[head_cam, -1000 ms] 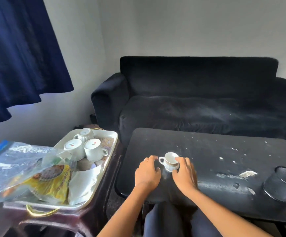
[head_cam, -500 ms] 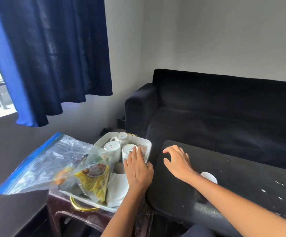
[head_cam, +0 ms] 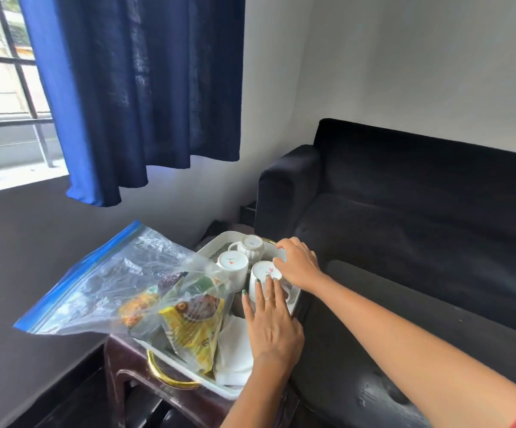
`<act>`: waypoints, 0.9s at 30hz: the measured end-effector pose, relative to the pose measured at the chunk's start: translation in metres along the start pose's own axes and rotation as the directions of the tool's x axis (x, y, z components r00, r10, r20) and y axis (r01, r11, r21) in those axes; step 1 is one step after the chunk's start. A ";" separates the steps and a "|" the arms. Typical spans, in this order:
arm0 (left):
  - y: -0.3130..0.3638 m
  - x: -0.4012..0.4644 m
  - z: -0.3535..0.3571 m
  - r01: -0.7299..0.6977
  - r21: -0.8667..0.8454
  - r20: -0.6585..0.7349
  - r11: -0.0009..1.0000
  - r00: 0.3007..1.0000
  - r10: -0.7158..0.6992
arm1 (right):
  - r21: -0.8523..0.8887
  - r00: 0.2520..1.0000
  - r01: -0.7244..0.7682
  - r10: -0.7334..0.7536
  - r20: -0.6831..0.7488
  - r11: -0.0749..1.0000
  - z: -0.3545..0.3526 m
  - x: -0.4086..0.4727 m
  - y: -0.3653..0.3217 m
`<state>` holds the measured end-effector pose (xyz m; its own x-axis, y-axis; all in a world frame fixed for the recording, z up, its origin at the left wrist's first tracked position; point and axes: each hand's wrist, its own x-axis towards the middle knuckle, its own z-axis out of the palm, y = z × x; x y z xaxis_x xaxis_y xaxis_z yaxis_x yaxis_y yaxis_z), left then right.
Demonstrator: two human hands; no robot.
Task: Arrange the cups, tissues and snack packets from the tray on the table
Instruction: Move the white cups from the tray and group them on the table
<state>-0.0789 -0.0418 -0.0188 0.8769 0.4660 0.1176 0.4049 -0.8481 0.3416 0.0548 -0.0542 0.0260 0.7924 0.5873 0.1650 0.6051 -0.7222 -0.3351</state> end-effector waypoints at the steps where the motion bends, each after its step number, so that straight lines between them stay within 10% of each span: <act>1: -0.001 0.000 0.000 0.007 -0.006 0.003 1.000 1.000 -0.007 | 0.005 1.000 -0.007 0.007 0.012 1.000 0.003 0.006 -0.003; 16: -0.009 0.003 0.009 -0.035 0.049 -0.005 0.998 0.999 0.036 | -0.035 0.938 0.003 0.009 0.347 0.999 0.029 0.071 -0.035; 27: -0.008 0.001 0.008 -0.035 0.087 0.040 0.996 0.999 0.032 | -0.025 0.987 -0.098 0.100 0.129 0.995 0.043 0.061 -0.038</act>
<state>-0.0789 -0.0361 -0.0289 0.8990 0.4283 0.0912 0.3947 -0.8827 0.2553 0.0770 0.0246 0.0090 0.8323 0.5542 0.0100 0.5267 -0.7851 -0.3260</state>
